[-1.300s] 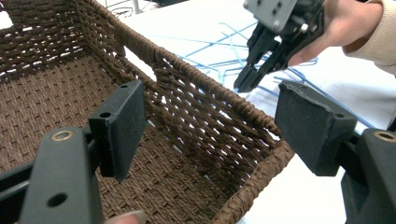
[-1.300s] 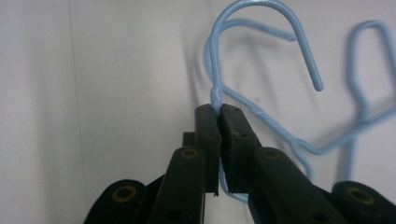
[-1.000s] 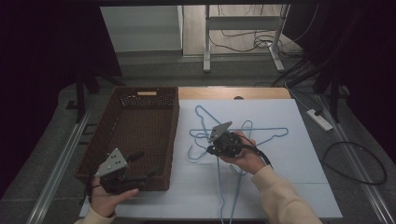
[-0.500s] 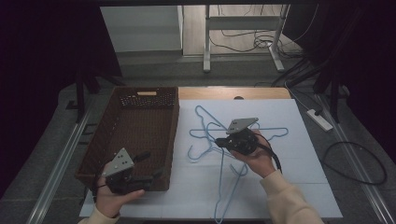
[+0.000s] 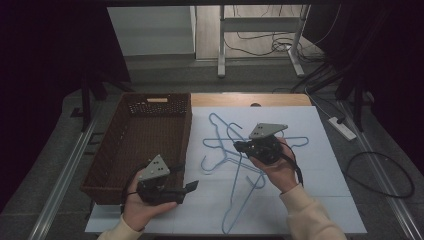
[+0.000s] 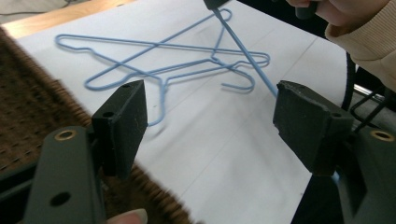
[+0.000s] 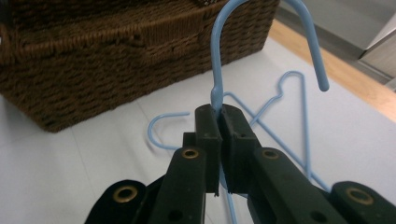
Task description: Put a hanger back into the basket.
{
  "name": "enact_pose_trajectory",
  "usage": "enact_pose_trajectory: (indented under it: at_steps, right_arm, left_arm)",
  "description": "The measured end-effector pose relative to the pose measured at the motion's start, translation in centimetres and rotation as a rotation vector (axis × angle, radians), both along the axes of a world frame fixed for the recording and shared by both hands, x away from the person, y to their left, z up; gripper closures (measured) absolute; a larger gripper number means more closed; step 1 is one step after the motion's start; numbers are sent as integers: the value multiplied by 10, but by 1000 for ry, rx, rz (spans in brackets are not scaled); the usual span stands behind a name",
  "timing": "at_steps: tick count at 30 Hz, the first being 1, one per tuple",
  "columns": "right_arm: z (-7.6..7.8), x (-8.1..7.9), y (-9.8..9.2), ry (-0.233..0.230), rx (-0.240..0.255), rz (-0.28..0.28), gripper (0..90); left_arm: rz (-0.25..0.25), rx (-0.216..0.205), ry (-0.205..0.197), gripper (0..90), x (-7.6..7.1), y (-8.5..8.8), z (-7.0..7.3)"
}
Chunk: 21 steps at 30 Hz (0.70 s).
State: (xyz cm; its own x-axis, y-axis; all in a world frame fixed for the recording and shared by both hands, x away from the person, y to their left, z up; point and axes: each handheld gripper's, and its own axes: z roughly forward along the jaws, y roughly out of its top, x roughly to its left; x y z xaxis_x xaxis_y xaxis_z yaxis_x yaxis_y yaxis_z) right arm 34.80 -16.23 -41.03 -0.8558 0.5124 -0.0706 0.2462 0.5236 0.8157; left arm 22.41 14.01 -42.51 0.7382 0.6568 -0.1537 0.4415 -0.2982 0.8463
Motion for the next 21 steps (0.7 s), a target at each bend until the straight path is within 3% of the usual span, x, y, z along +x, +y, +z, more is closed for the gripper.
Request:
enact_pose_trajectory:
  at_steps: [9, 13, 21]
  right_arm:
    - [9, -9, 4, -29, 26, -23, 871]
    - [11, -12, 7, -40, 28, -26, 871]
    - [16, -22, 16, -65, 48, -16, 870]
  left_arm:
    - [-46, 7, 71, 271, 10, -32, 1]
    - [-68, 10, 85, 272, 14, -45, 0]
    - [-124, 68, 149, 290, 29, -84, -13]
